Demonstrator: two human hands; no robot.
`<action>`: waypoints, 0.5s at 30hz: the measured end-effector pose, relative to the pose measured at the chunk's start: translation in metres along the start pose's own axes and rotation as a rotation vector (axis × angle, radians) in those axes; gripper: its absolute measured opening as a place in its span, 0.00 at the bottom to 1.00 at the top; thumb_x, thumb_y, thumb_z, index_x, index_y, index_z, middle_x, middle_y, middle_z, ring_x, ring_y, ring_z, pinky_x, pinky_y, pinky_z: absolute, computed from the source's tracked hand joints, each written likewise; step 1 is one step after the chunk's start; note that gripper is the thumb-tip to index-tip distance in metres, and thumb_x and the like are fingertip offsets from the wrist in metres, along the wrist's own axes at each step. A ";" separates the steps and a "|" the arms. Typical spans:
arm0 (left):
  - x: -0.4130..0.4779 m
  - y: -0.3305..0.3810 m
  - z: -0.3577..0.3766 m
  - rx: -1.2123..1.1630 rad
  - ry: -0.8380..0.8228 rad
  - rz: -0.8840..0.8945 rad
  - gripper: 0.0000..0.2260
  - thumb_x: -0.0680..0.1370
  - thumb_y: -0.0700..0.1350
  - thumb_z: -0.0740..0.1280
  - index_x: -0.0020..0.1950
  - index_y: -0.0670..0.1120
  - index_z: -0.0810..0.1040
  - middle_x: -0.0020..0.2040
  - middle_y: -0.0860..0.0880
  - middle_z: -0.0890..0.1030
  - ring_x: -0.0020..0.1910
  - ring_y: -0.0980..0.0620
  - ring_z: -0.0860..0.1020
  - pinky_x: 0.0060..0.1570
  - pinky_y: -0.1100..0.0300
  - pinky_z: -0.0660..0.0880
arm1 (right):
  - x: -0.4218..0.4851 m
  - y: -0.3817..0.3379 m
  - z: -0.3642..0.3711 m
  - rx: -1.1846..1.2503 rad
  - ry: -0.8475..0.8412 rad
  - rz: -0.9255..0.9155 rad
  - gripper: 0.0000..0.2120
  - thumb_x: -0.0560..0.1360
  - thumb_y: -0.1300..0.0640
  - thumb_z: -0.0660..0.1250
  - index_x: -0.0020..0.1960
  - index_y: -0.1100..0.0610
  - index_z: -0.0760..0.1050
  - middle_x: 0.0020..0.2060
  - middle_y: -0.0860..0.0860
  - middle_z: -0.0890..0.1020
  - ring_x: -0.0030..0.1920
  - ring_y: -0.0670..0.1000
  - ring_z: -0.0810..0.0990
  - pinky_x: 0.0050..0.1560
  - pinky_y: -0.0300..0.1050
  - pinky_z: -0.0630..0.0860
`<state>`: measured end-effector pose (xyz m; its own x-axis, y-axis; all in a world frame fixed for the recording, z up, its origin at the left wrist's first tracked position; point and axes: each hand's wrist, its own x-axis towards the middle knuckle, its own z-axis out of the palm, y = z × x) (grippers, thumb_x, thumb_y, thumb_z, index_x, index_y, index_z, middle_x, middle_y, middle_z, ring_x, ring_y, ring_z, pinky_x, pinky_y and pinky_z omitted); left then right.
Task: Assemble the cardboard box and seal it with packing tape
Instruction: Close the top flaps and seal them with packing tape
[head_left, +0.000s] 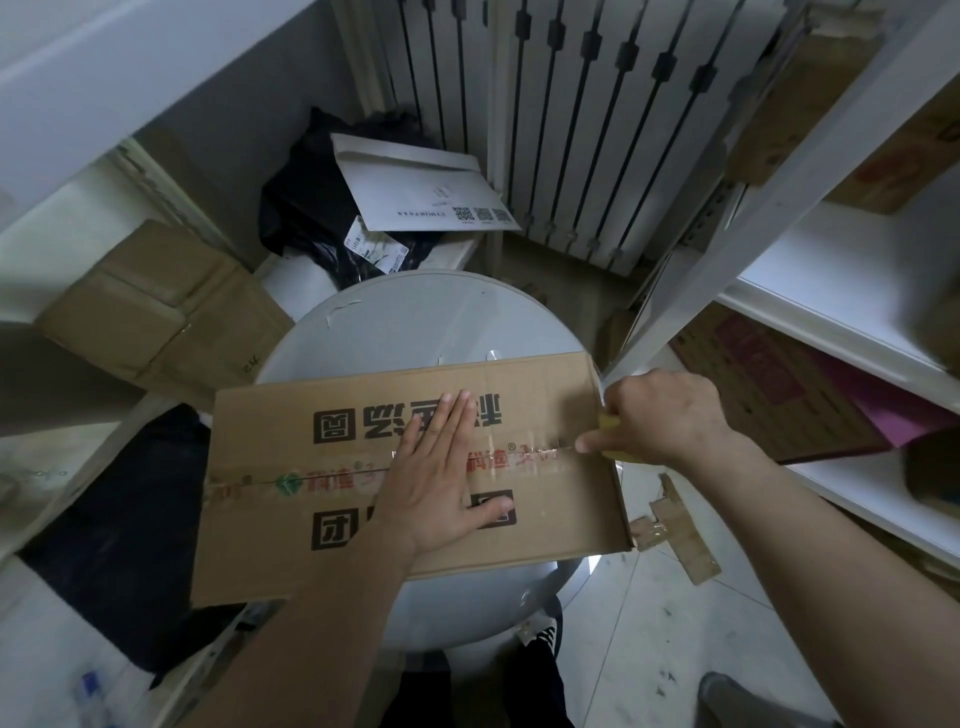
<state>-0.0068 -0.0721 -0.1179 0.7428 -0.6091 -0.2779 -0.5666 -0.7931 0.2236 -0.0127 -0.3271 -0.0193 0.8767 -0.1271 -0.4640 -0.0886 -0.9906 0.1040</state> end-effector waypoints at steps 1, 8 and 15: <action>0.000 0.001 0.000 0.000 0.003 0.003 0.49 0.72 0.76 0.47 0.76 0.45 0.29 0.77 0.50 0.29 0.75 0.54 0.28 0.74 0.50 0.33 | 0.001 0.003 0.002 0.043 -0.016 -0.020 0.25 0.67 0.26 0.61 0.42 0.48 0.73 0.41 0.48 0.76 0.46 0.51 0.73 0.40 0.44 0.68; 0.000 0.000 0.003 0.011 0.028 0.009 0.49 0.72 0.75 0.48 0.78 0.44 0.32 0.78 0.49 0.32 0.76 0.53 0.31 0.74 0.49 0.34 | -0.013 0.048 0.012 0.812 -0.258 -0.084 0.15 0.71 0.44 0.72 0.34 0.53 0.75 0.34 0.47 0.77 0.39 0.48 0.75 0.43 0.45 0.71; -0.002 -0.010 -0.001 0.009 0.027 0.003 0.49 0.71 0.76 0.48 0.78 0.46 0.33 0.79 0.50 0.35 0.77 0.53 0.33 0.76 0.46 0.38 | -0.015 0.052 0.019 0.917 -0.131 -0.121 0.15 0.74 0.45 0.69 0.35 0.53 0.75 0.30 0.45 0.76 0.34 0.45 0.75 0.39 0.43 0.72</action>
<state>-0.0022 -0.0633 -0.1181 0.7508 -0.6108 -0.2516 -0.5715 -0.7916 0.2163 -0.0395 -0.3779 -0.0232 0.8490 0.0305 -0.5276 -0.3876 -0.6426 -0.6609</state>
